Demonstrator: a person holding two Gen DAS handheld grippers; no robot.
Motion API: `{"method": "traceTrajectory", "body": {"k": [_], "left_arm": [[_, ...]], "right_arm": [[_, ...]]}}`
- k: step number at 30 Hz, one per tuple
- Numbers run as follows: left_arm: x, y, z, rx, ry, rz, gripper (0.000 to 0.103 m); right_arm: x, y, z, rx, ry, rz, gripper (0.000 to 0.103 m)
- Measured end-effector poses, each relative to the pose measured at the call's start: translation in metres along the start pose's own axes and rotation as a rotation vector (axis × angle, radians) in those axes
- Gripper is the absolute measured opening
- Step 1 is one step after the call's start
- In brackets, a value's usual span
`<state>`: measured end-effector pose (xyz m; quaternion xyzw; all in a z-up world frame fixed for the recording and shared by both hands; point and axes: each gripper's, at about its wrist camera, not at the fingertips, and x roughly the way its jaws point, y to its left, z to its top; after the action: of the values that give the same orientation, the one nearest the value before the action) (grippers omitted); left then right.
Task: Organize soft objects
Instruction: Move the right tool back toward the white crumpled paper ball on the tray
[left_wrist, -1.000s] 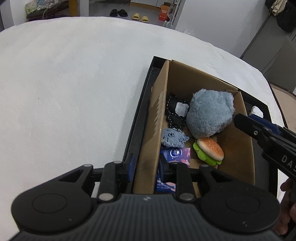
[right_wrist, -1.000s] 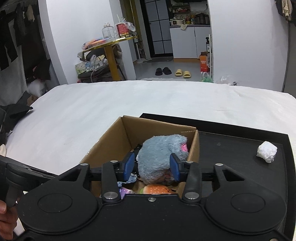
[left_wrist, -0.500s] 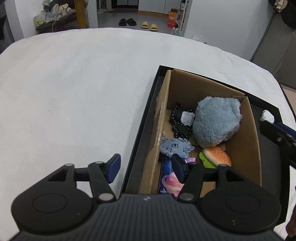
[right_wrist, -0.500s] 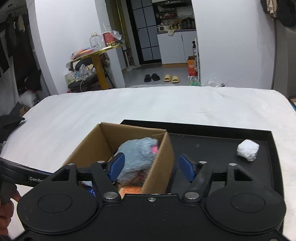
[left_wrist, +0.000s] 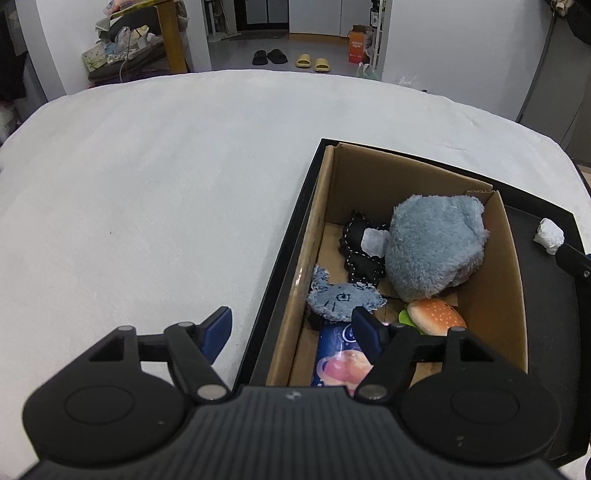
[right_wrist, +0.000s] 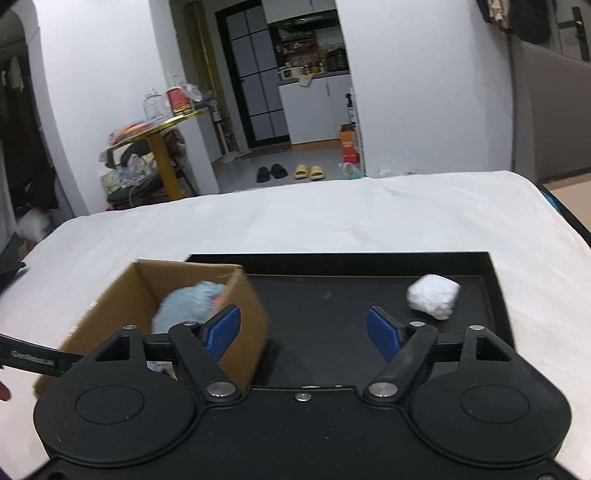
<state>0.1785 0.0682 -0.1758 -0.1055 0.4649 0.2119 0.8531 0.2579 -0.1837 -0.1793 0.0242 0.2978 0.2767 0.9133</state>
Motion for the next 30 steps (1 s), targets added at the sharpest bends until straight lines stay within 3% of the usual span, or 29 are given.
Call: {"method": "traceTrajectory", "body": {"k": [14, 30], "left_arm": [[-0.005, -0.018, 0.000, 0.002, -0.026, 0.103, 0.071], [0.000, -0.029, -0.001, -0.019, -0.020, 0.167, 0.071]], "right_arm": [[0.030, -0.059, -0.012, 0.057, 0.004, -0.075, 0.076], [0.070, -0.088, -0.007, 0.020, 0.075, -0.131, 0.077]]}}
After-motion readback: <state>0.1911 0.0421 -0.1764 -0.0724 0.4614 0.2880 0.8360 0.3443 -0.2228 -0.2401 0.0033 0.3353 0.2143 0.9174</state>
